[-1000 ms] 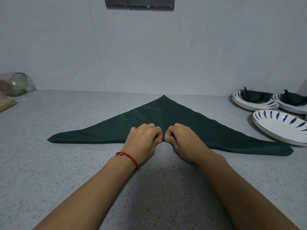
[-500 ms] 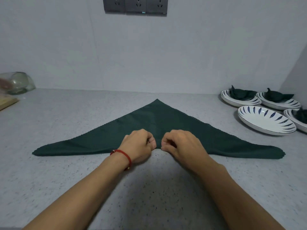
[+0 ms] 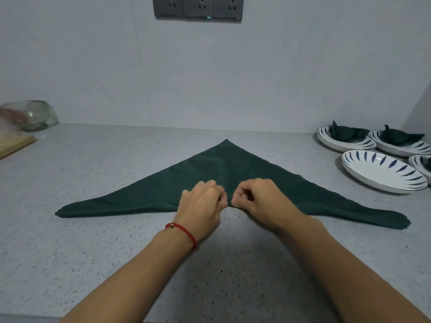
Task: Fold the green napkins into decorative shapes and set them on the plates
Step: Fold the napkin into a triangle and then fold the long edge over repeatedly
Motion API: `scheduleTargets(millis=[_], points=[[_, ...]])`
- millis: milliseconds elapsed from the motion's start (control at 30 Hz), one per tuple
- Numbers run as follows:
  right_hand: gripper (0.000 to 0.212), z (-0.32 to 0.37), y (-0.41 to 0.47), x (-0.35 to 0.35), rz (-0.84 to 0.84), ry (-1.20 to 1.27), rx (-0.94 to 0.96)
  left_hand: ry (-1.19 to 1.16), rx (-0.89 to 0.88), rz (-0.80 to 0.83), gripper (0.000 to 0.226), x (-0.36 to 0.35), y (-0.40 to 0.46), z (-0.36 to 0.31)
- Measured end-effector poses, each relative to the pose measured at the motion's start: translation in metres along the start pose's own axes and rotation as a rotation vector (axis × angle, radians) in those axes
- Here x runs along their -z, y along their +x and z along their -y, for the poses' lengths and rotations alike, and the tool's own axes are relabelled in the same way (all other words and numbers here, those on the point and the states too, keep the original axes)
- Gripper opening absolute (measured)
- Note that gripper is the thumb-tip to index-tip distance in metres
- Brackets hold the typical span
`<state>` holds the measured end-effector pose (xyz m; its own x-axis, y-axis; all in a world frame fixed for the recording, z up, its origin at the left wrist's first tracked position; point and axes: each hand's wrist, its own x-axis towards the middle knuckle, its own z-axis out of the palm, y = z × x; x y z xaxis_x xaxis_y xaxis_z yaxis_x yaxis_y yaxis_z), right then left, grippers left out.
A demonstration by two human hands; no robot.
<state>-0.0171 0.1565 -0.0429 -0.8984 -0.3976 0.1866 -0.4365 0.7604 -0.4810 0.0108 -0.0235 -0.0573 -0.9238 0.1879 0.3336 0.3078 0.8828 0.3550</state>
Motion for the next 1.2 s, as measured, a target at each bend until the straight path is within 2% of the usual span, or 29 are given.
scheduleTargets(millis=[100, 167, 300, 400, 467, 567, 633, 700, 800, 867, 933, 1033, 1100, 1200], points=[[0.018, -0.005, -0.009, -0.008, -0.127, -0.258, 0.214, -0.060, 0.044, 0.021, 0.017, 0.000, 0.007, 0.002], [0.018, -0.007, -0.008, -0.010, -0.142, -0.280, 0.262, -0.098, 0.046, 0.006, 0.016, -0.001, 0.009, 0.003], [0.016, -0.006, 0.003, -0.010, -0.097, -0.044, 0.093, -0.153, -0.038, -0.045, 0.007, 0.002, 0.004, 0.008], [0.012, -0.009, 0.010, 0.000, 0.028, 0.155, -0.065, -0.029, -0.114, -0.016, 0.010, 0.003, 0.004, 0.013], [0.010, -0.009, 0.008, -0.002, -0.015, 0.193, -0.061, 0.056, -0.124, -0.006, 0.012, 0.001, 0.006, 0.010], [0.012, -0.010, 0.003, -0.011, -0.159, 0.000, 0.056, 0.022, -0.035, 0.097, 0.016, 0.004, 0.019, 0.009], [0.016, -0.009, 0.001, -0.013, -0.175, -0.145, 0.122, -0.056, 0.015, 0.209, 0.018, 0.009, 0.029, 0.012], [0.017, -0.010, 0.002, -0.013, -0.165, -0.171, 0.144, -0.082, 0.006, 0.239, 0.017, 0.011, 0.032, 0.013], [0.020, -0.007, 0.004, -0.017, -0.125, -0.200, 0.152, -0.023, -0.075, 0.107, 0.001, 0.008, 0.018, 0.015], [0.021, -0.006, 0.009, -0.015, -0.102, -0.162, 0.090, 0.054, -0.168, 0.012, 0.010, 0.004, 0.009, 0.016], [0.021, -0.006, 0.011, -0.014, -0.096, -0.116, 0.037, 0.098, -0.218, -0.044, 0.006, 0.002, 0.009, 0.016], [0.018, -0.006, 0.008, -0.017, -0.145, -0.175, 0.073, 0.117, -0.175, -0.045, 0.016, -0.005, 0.015, 0.019], [0.016, -0.007, 0.003, -0.017, -0.177, -0.227, 0.141, 0.113, -0.131, -0.027, 0.014, -0.009, 0.020, 0.018], [0.016, -0.009, 0.001, -0.018, -0.169, -0.212, 0.146, 0.028, -0.043, 0.024, 0.015, -0.010, 0.025, 0.018]])
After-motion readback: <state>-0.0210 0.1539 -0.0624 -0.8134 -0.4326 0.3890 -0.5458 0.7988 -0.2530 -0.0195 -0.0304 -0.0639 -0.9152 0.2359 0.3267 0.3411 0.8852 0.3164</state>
